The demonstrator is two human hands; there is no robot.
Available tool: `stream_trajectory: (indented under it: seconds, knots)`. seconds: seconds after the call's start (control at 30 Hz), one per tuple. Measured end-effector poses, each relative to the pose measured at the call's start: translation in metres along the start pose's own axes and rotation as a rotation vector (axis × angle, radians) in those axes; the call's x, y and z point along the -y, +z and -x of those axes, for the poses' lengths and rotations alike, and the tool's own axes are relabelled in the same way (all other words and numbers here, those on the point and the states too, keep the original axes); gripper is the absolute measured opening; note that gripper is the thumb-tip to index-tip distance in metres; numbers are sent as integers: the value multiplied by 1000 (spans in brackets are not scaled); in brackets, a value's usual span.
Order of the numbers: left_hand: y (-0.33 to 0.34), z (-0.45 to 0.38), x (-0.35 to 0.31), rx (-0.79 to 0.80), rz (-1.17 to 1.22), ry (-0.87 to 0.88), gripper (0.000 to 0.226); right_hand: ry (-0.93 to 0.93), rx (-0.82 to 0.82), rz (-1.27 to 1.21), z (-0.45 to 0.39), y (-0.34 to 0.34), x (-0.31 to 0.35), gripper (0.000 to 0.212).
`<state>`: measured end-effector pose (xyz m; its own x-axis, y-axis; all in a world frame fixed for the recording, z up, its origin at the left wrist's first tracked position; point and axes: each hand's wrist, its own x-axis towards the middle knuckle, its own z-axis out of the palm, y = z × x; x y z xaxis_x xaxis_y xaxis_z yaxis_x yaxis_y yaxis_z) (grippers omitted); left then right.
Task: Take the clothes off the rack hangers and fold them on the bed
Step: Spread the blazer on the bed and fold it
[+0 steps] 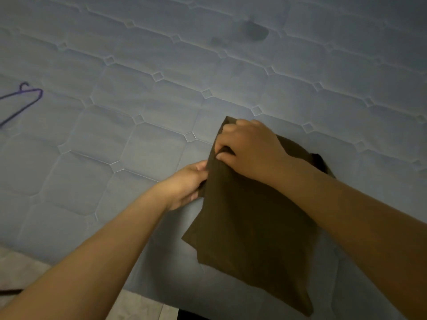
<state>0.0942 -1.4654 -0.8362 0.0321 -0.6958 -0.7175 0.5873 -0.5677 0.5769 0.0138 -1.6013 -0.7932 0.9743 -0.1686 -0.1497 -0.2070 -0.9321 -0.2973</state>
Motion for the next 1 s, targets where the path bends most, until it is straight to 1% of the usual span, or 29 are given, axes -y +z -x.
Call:
stream_trajectory:
  seconds: [0.07, 0.1, 0.13, 0.17, 0.23, 0.27, 0.33, 0.4, 0.43, 0.47, 0.5, 0.6, 0.63, 0.7, 0.77, 0.8, 0.9, 0.93, 1.0]
  knots:
    - [1, 4, 3, 33, 227, -16, 34, 96, -38, -28, -2, 9, 1, 21]
    - [1, 5, 5, 50, 256, -15, 42, 128, -41, -32, -1, 13, 1, 21]
    - [2, 6, 7, 43, 220, -3, 46, 151, -37, -36, -1, 16, 0, 21]
    - [4, 6, 10, 20, 139, 13, 45, 165, -31, -42, 1, 18, -1, 21]
    - [7, 3, 16, -100, -39, 60, 33, 165, -38, -72, 4, 17, -2, 19]
    - [8, 0, 18, -163, -76, 77, 27, 169, -60, -89, 7, 16, -3, 20]
    - [12, -2, 24, -205, -72, 83, 25, 237, -160, -100, 18, 15, -5, 30]
    - [18, -4, 29, -227, -50, 36, 29, 358, -318, -76, 40, 18, -10, 45]
    - [22, -5, 30, -261, -64, 14, 30, 427, -350, -55, 54, 20, -13, 53]
    - [25, -8, 32, -310, -91, -1, 31, 497, -320, -28, 69, 25, -16, 60]
    - [26, -11, 34, -367, -115, -1, 31, 557, -250, -1, 85, 31, -17, 65]
    - [29, -29, 43, -506, -244, 56, 29, 678, 12, 57, 132, 58, -24, 79]
    - [30, -35, 46, -531, -308, 84, 29, 721, 83, 56, 144, 67, -26, 83]
    - [34, -47, 53, -557, -425, 121, 28, 811, 170, 25, 161, 81, -30, 89]
    - [40, -59, 59, -598, -559, 150, 29, 862, 192, -3, 166, 92, -31, 93]
    - [42, -63, 63, -644, -653, 164, 30, 882, 181, -24, 163, 95, -30, 95]
    - [43, -71, 78, -891, -1043, 265, 29, 1009, 90, -164, 141, 96, -24, 97]
    - [42, -74, 83, -954, -1118, 311, 28, 1048, 60, -193, 134, 98, -23, 96]
    - [38, -79, 91, -1034, -1183, 373, 25, 1056, 25, -145, 126, 110, -16, 97]
